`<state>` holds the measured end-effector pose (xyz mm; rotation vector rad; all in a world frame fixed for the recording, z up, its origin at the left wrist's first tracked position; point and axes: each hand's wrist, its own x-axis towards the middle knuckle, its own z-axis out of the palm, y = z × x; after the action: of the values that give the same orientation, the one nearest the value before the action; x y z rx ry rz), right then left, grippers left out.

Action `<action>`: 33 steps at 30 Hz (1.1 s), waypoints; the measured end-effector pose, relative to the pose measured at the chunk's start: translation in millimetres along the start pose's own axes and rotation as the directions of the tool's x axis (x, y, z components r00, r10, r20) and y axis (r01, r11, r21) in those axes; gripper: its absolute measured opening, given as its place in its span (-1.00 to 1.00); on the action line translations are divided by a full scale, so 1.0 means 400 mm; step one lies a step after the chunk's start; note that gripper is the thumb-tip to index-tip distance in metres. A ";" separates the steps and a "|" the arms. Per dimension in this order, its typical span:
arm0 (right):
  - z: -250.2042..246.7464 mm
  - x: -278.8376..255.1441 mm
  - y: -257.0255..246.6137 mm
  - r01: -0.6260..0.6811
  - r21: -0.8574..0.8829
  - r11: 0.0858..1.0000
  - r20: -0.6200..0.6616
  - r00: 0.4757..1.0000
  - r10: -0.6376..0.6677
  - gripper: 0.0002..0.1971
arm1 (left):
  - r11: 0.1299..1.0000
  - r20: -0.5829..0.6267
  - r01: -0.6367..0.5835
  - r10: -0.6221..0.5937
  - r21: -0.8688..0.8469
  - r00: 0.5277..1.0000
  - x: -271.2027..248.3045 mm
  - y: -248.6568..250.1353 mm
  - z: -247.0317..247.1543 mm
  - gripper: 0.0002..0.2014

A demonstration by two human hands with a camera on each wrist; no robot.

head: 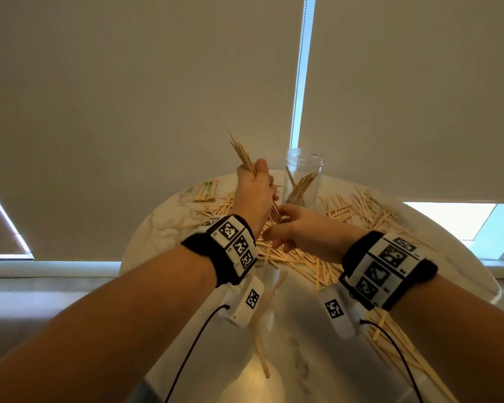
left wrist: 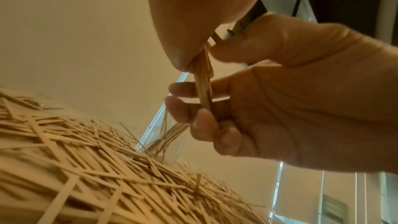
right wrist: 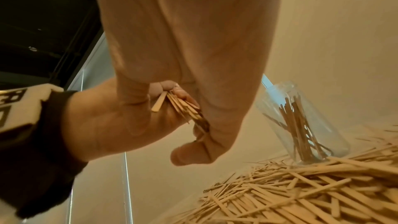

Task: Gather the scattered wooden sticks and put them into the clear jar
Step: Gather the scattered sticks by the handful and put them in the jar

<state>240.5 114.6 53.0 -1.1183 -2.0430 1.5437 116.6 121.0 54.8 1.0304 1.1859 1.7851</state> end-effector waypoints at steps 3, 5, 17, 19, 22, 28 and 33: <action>-0.008 0.014 0.004 0.038 -0.025 0.999 -0.085 0.996 -0.040 -0.74 | 0.998 0.083 0.058 -0.059 0.003 0.995 -0.019 0.000 0.001 -0.81; -0.012 0.019 0.008 0.038 -0.148 0.988 -0.151 0.987 -0.060 -0.80 | 0.993 0.140 0.118 -0.116 -0.002 0.983 -0.033 0.000 0.003 -0.78; -0.035 0.001 0.029 0.045 -0.506 0.861 -0.318 0.919 -0.235 -0.58 | 0.981 0.134 0.170 -0.157 -0.092 0.978 -0.014 0.068 -0.011 -0.42; -0.047 -0.010 0.034 0.017 -0.569 0.822 -0.299 0.927 -0.225 -0.60 | 0.969 0.030 0.170 -0.168 -0.176 0.985 0.015 0.105 -0.027 -0.33; -0.052 -0.007 0.034 0.012 -0.604 0.797 -0.287 0.930 -0.231 -0.65 | 0.959 0.093 0.273 -0.266 -0.074 0.959 0.024 0.122 -0.025 -0.38; -0.070 -0.010 0.030 -0.052 -0.694 0.718 -0.283 0.937 -0.206 -0.75 | 0.919 0.152 0.325 -0.362 0.225 0.920 0.002 0.069 0.004 -0.55; -0.091 -0.006 0.033 -0.087 -0.730 0.678 -0.283 0.941 -0.184 -0.76 | 0.843 0.195 0.100 -0.236 0.528 0.952 0.000 0.026 0.019 -0.44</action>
<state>271.8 137.5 54.0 -1.4396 -2.4561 0.3769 121.9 120.4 66.5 1.3594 1.5755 1.1707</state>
